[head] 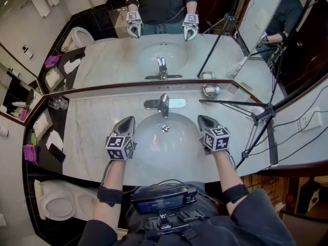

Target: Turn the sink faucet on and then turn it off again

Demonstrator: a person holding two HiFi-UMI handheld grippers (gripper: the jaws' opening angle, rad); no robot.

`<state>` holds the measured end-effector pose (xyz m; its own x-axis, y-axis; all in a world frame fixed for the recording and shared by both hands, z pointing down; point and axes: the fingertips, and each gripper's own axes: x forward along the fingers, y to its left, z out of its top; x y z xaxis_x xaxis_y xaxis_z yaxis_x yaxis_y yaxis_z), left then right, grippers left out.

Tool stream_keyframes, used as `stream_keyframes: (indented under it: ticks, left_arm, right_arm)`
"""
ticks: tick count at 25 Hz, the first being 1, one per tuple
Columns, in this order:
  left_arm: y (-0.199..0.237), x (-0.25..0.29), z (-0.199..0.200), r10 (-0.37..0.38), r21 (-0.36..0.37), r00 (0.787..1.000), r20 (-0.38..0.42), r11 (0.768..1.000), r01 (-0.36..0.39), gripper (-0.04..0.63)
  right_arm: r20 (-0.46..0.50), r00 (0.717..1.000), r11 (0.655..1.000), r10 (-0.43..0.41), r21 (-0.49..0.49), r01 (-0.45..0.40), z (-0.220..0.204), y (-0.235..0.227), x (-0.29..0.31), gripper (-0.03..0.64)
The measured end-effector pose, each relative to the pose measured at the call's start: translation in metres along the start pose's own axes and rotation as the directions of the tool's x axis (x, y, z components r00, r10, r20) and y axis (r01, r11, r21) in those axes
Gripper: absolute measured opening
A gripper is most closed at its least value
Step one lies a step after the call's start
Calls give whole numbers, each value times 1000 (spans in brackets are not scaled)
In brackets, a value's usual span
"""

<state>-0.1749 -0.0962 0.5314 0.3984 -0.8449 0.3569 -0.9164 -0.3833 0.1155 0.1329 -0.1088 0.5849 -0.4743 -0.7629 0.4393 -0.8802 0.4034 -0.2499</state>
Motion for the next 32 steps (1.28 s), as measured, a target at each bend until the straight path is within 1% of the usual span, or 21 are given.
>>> stream_keyframes:
  ticks: [8, 11, 13, 14, 16, 18, 19, 21, 22, 23, 24, 27, 28, 29, 31, 32]
  left_arm:
    - [-2, 3, 1, -1, 5, 1000, 0, 1000, 1, 0]
    - [0, 4, 0, 2, 7, 1000, -2, 1000, -2, 0]
    - [0, 4, 0, 3, 4, 1000, -5, 1000, -3, 0]
    - [0, 4, -1, 2, 3, 1000, -7, 1000, -2, 0]
    - [1, 4, -1, 3, 1, 1000, -9, 1000, -3, 0]
    - [2, 3, -2, 7, -2, 1000, -11, 1000, -7, 0]
    - [2, 3, -3, 9, -2, 1000, -11, 1000, -9, 0]
    - [4, 3, -3, 14, -3, 1000, -10, 1000, -14, 0]
    - [4, 3, -3, 15, -4, 1000, -10, 1000, -15, 0]
    - [6, 3, -2, 18, -4, 1000, -9, 1000, -18, 0]
    - [7, 3, -2, 20, -3, 1000, -9, 1000, -20, 0]
    - [12, 2, -2, 30, -4, 1000, -9, 1000, -30, 0]
    - [14, 1, -2, 33, -6, 999, -10, 999, -33, 0]
    - [16, 1, -3, 37, -8, 999, -11, 999, -37, 0]
    - [19, 0, -5, 43, -12, 999, -14, 999, -43, 0]
    - [20, 0, -6, 45, -13, 999, -16, 999, -45, 0]
  right_arm:
    - [-10, 1000, 996, -6, -84, 5, 4, 3, 5, 18]
    - [-21, 999, 986, -25, -168, 21, 3, 4, 11, 20]
    - [-34, 998, 964, -46, -265, 36, 4, 10, 13, 23]
    - [-39, 998, 944, -53, -327, 37, 7, 15, 15, 24]
    - [-52, 997, 889, -53, -457, 23, 11, 28, 21, 31]
    - [-78, 996, 819, -42, -574, -10, 6, 40, 31, 61]
    - [-95, 995, 780, -32, -625, -35, 1, 46, 38, 87]
    - [-130, 991, 700, -12, -709, -85, -9, 58, 52, 116]
    - [-144, 990, 664, -4, -740, -105, -12, 63, 58, 134]
    - [-154, 988, 636, 2, -763, -120, -13, 68, 64, 135]
    - [-159, 987, 616, 9, -777, -131, -12, 72, 69, 135]
    - [-163, 986, 583, 22, -799, -145, -9, 82, 80, 135]
    - [-163, 986, 565, 20, -812, -146, -8, 84, 84, 135]
    - [-163, 987, 535, 15, -832, -146, -7, 86, 88, 135]
    - [-169, 986, 449, 0, -881, -151, -9, 90, 97, 135]
    - [-178, 984, 408, -7, -899, -160, -11, 92, 102, 167]
